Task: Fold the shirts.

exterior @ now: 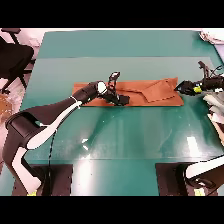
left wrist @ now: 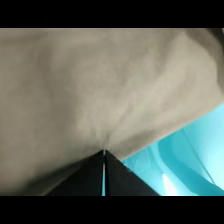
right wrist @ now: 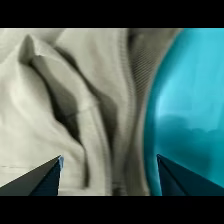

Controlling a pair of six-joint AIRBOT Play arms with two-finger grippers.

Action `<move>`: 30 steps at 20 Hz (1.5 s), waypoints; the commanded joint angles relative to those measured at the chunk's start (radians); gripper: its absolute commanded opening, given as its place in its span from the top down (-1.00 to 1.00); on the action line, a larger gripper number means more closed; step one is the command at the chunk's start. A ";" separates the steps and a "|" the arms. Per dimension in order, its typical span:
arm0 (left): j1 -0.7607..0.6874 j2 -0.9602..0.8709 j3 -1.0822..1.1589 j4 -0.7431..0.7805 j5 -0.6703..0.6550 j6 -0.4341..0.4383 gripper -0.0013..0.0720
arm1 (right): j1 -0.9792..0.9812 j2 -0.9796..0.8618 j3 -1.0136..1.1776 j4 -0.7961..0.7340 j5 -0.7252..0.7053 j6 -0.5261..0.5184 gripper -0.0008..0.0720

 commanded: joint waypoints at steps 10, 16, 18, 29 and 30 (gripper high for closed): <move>-0.001 -0.010 0.001 0.011 -0.006 -0.027 0.91 | -0.004 -0.081 0.000 0.022 0.039 -0.026 -0.85; -0.001 -0.010 0.001 0.011 -0.006 -0.032 0.91 | 0.062 -0.080 0.000 0.037 0.006 -0.006 -0.82; -0.001 -0.010 0.001 0.011 -0.006 -0.032 0.91 | 0.088 -0.080 0.000 0.035 -0.009 0.002 -0.79; -0.001 -0.018 0.001 0.010 -0.003 -0.035 0.91 | 0.108 0.023 0.000 0.175 0.043 0.006 0.93; -0.001 -0.019 0.001 0.011 -0.003 -0.035 0.91 | 0.109 0.050 0.001 0.214 0.050 -0.001 0.93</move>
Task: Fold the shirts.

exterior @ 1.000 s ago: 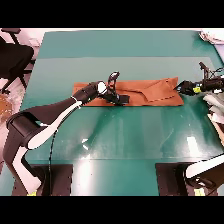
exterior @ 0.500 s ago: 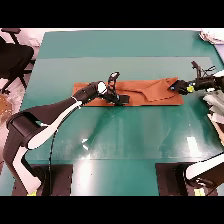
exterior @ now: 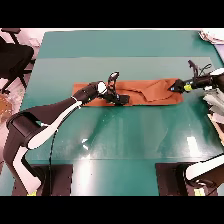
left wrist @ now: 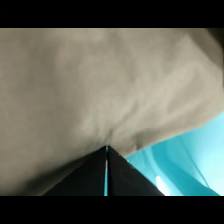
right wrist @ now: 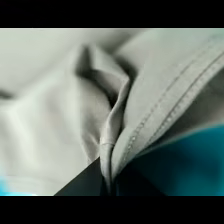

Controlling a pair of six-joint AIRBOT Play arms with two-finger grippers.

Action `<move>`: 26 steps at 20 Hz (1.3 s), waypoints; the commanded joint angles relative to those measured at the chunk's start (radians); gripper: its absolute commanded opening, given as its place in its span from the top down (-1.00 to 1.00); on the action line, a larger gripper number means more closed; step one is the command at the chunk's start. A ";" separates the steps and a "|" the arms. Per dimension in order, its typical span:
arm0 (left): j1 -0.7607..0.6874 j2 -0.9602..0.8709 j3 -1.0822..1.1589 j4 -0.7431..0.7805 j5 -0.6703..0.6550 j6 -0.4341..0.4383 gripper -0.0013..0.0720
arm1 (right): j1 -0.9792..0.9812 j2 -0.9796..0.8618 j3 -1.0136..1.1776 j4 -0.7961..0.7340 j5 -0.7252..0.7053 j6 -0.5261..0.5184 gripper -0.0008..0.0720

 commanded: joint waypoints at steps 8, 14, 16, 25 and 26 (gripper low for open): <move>-0.001 -0.004 -0.001 0.002 -0.007 0.000 0.91 | 0.149 0.230 0.001 0.309 0.011 -0.032 0.93; -0.001 -0.005 -0.001 0.002 -0.007 0.003 0.91 | 0.370 0.307 0.001 0.351 -0.108 0.005 0.93; -0.001 -0.004 -0.001 0.002 -0.008 0.003 0.91 | 0.430 0.327 0.001 0.358 -0.151 0.014 0.93; -0.001 -0.005 -0.002 0.002 -0.031 0.003 0.91 | 0.626 0.227 0.269 0.417 -0.136 0.065 0.93; -0.001 -0.005 -0.002 0.003 -0.040 0.003 0.91 | 0.632 0.206 0.302 0.417 -0.120 0.076 0.93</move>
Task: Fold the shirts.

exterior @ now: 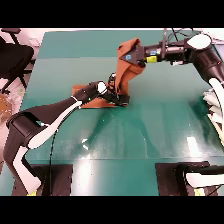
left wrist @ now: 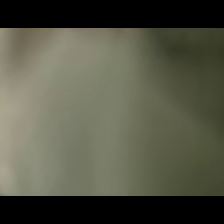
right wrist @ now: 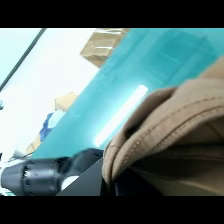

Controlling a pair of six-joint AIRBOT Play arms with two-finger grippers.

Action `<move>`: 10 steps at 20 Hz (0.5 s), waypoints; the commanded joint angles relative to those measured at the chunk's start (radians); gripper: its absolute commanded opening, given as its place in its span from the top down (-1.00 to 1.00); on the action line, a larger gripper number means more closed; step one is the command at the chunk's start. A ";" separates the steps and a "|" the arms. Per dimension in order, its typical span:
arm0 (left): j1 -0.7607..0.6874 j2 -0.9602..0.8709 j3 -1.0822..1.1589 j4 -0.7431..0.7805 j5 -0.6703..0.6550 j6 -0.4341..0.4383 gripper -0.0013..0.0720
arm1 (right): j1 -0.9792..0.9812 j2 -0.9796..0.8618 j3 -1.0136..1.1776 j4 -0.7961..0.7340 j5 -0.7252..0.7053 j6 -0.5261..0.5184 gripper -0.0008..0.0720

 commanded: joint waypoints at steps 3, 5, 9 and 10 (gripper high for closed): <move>0.000 -0.001 0.000 0.001 -0.038 0.007 0.91 | 0.043 -0.090 0.146 0.021 0.064 0.065 0.93; 0.004 -0.001 0.001 0.005 -0.065 0.008 0.91 | 0.042 -0.106 0.151 0.020 0.093 0.072 0.93; 0.027 0.016 0.001 0.055 -0.143 0.008 0.91 | 0.042 -0.111 0.151 -0.055 0.110 0.105 0.93; 0.036 0.032 -0.002 0.080 -0.148 0.008 0.91 | 0.042 -0.111 0.151 -0.080 0.111 0.116 0.93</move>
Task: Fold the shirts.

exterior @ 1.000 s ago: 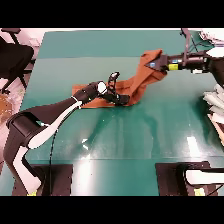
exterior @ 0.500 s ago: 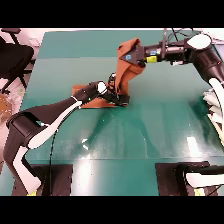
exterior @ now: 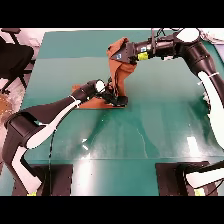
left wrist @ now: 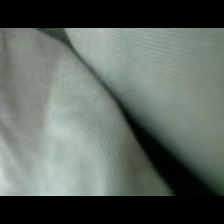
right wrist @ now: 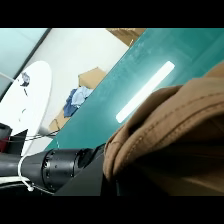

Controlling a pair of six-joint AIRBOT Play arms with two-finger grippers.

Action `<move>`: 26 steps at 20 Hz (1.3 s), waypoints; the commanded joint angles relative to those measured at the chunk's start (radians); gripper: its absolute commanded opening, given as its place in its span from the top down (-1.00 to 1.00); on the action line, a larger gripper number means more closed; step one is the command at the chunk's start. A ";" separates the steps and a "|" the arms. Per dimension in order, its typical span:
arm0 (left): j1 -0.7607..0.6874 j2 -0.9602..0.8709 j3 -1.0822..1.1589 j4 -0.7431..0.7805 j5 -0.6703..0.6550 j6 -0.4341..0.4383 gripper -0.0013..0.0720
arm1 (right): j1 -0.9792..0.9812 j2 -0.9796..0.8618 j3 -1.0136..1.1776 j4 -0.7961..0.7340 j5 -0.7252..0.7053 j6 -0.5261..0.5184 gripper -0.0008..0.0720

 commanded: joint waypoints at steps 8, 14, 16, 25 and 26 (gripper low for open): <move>0.026 0.094 -0.009 0.261 -0.101 0.026 0.90 | -0.023 -0.008 0.006 -0.102 0.026 0.041 0.94; 0.034 0.142 -0.012 0.397 -0.117 0.019 0.90 | -0.035 -0.008 0.006 -0.102 0.036 0.041 0.94; 0.075 0.164 -0.027 0.411 -0.120 0.018 0.91 | -0.035 -0.008 0.006 -0.102 0.039 0.043 0.94; 0.415 0.357 -0.033 0.411 -0.156 0.082 0.90 | 0.053 -0.040 0.006 -0.105 -0.060 0.107 0.94; 0.449 0.374 -0.034 0.411 -0.172 0.098 0.91 | 0.071 -0.049 0.006 -0.105 -0.091 0.119 0.94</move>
